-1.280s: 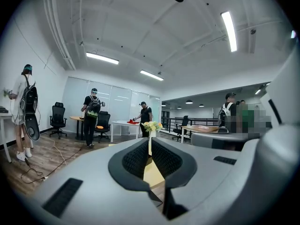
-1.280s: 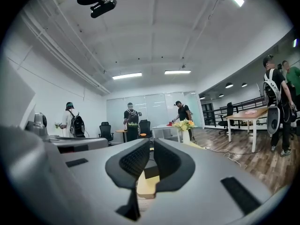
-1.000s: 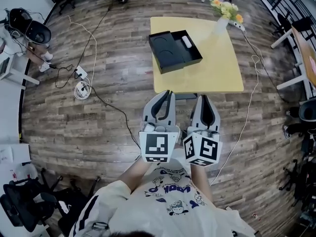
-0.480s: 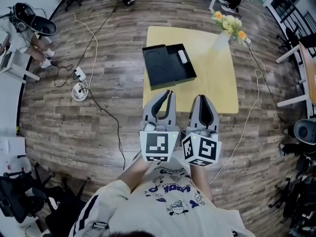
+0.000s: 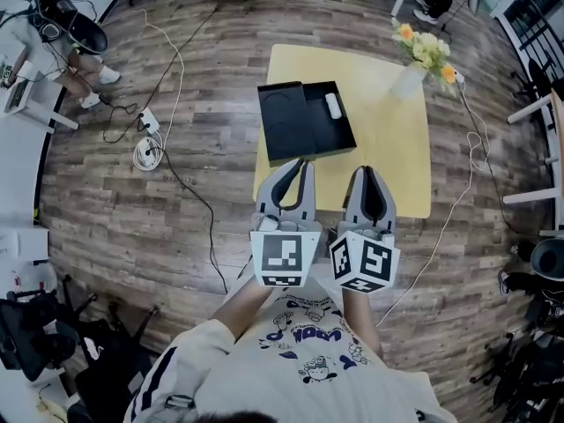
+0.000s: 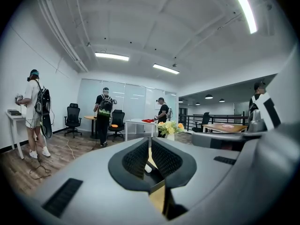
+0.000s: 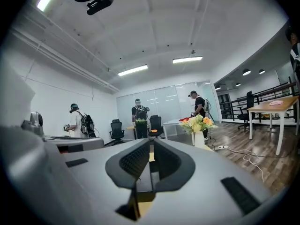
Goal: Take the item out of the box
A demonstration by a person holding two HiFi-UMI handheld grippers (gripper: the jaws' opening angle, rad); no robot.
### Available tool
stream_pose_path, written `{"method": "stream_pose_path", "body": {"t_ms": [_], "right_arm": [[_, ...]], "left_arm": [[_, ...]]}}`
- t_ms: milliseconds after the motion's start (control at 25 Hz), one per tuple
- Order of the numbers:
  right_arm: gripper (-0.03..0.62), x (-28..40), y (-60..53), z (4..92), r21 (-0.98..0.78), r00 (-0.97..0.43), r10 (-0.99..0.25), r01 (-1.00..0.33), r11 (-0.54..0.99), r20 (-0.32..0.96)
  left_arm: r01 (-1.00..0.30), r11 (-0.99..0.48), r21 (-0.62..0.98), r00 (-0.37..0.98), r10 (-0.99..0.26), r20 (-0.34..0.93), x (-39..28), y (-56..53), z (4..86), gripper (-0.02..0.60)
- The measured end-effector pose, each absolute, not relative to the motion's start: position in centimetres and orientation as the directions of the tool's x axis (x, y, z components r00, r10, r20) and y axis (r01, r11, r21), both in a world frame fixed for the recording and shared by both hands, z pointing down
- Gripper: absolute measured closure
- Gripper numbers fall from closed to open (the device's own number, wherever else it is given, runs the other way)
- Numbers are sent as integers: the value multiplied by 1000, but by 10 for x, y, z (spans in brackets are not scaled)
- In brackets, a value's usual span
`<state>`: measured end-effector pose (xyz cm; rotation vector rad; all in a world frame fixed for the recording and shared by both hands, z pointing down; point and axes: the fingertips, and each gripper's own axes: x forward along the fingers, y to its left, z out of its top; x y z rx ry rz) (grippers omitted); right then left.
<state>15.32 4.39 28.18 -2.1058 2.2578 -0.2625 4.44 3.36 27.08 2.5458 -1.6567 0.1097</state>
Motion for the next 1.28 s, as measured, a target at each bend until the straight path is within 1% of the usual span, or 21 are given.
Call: {"method": "stream_pose_path", "body": {"t_ms": [320, 680, 1280], "right_arm": [[549, 148, 2, 289, -154, -103, -989, -984, 87, 102], [549, 141, -53, 293, -141, -108, -986, -986, 90, 127], [549, 150, -138, 330, -99, -75, -962, -994, 51, 263]], "left_arm": [[-931, -361, 53, 365, -921, 136, 34, -5, 278, 552], [-931, -359, 73, 366, -915, 167, 26, -58, 288, 552], [-922, -373, 103, 387, -882, 271, 31, -140, 322, 552]]}}
